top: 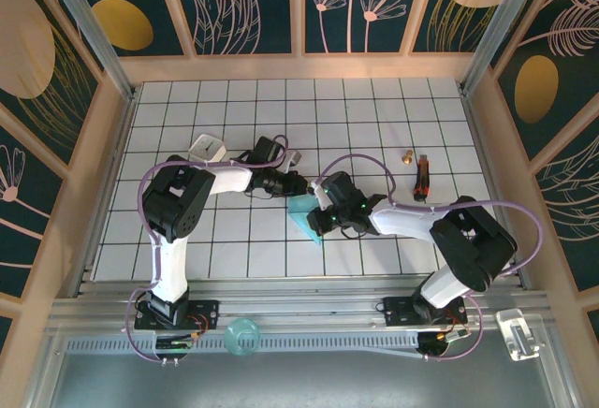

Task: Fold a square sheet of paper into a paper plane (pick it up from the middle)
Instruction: Third fold the triangle at the center of the table.

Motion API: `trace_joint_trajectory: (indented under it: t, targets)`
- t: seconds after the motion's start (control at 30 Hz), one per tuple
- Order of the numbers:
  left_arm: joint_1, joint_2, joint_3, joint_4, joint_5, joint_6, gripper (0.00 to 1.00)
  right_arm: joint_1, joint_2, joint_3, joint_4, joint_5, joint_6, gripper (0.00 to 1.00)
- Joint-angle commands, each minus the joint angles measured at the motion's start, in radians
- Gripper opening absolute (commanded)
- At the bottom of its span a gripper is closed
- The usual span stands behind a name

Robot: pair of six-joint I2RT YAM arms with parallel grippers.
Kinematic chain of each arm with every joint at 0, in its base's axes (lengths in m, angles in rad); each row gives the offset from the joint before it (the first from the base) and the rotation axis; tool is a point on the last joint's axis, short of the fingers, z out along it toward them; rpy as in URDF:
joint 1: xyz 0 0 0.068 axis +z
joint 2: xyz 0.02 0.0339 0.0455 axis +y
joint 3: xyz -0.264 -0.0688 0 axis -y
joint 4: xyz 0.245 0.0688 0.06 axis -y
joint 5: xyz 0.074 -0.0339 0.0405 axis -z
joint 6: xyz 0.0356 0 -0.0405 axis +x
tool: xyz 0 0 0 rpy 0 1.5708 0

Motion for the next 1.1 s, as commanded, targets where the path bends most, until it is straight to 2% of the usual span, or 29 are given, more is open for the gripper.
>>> trace_joint_trajectory:
  t: [0.0,1.07]
  targets:
    - [-0.007,0.048,-0.008,-0.081,-0.039,0.027,0.21,-0.019,0.024,-0.016,0.023,-0.014,0.017,0.06]
    - [-0.006,0.043,-0.008,-0.083,-0.045,0.029,0.23,-0.054,0.061,-0.027,0.054,-0.038,0.073,0.04]
